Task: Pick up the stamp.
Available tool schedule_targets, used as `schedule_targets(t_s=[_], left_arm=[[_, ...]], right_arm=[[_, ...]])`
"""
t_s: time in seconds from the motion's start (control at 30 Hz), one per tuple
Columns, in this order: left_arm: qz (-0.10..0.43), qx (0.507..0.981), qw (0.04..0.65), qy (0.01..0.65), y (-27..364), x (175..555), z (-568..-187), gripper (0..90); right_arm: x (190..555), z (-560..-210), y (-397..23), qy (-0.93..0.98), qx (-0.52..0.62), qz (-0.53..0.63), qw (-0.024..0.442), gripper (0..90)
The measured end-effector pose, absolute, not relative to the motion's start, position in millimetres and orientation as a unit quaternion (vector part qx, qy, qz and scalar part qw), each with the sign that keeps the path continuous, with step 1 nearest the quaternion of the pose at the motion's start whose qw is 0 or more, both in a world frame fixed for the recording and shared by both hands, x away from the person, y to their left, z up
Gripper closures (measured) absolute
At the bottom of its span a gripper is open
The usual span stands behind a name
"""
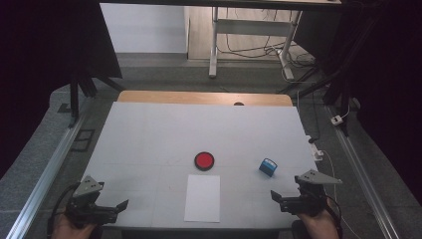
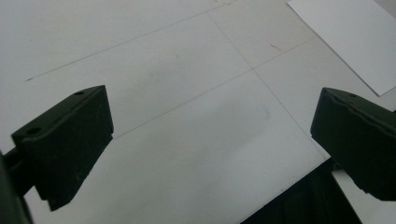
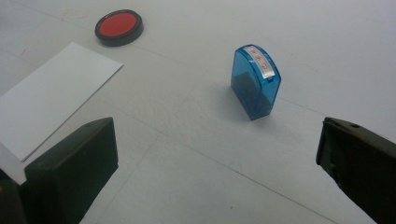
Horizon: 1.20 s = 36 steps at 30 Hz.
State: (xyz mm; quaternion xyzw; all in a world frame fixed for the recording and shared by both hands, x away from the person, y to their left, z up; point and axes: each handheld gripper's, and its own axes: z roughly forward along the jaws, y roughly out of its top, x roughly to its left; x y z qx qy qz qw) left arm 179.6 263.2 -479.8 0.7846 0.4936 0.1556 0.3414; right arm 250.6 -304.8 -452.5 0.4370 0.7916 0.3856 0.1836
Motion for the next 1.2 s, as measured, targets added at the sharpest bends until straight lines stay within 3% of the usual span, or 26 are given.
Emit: schedule_targets(t_s=[1.2], left_arm=[[0.153, 0.786, 0.354, 0.483, 263.1, 183.0, -479.6, 0.0]], right_arm=[[253.2, -452.6, -299.2, 0.812, 0.413, 0.374, 0.171, 0.0]])
